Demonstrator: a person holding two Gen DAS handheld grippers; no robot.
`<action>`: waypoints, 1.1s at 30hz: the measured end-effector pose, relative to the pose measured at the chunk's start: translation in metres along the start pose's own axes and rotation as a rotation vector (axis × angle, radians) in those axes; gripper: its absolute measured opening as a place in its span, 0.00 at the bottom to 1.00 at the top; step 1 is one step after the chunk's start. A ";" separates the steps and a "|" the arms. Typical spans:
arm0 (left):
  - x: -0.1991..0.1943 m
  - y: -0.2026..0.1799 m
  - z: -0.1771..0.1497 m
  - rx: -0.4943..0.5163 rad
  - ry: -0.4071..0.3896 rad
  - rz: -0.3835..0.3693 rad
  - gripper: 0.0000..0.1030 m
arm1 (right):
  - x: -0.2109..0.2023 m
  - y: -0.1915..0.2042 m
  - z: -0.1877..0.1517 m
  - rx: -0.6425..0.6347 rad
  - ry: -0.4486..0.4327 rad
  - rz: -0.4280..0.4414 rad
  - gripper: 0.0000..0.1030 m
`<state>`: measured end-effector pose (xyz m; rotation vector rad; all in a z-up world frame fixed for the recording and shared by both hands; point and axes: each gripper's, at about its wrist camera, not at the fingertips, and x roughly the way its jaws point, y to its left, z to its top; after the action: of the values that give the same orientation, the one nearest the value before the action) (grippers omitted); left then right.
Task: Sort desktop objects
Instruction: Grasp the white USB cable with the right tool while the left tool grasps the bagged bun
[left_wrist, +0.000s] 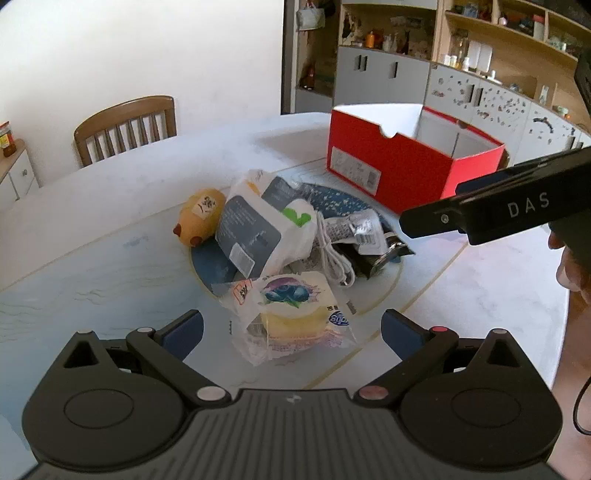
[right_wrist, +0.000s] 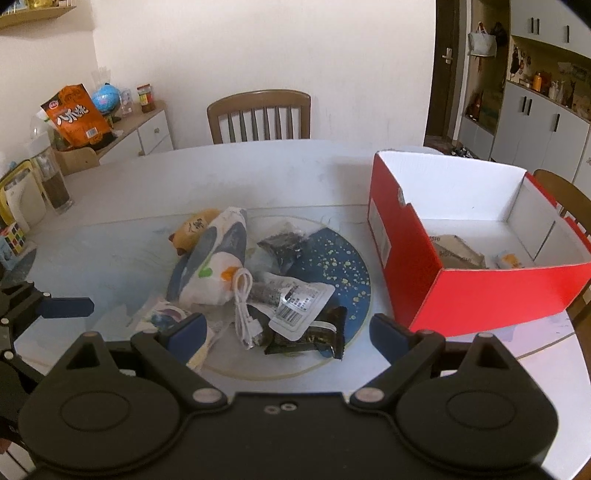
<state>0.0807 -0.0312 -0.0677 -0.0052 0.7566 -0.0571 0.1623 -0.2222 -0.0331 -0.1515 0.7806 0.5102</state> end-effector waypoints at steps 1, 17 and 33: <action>0.004 -0.001 -0.001 -0.003 0.004 0.008 1.00 | 0.004 -0.001 0.000 -0.003 0.004 0.003 0.93; 0.043 -0.010 -0.001 -0.028 0.021 0.084 1.00 | 0.055 -0.015 -0.005 -0.039 0.081 0.029 0.91; 0.051 -0.011 -0.001 -0.018 0.023 0.100 1.00 | 0.061 0.002 0.002 -0.070 0.064 0.088 0.79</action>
<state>0.1161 -0.0444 -0.1029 0.0166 0.7794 0.0450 0.1992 -0.1965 -0.0745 -0.2000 0.8348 0.6189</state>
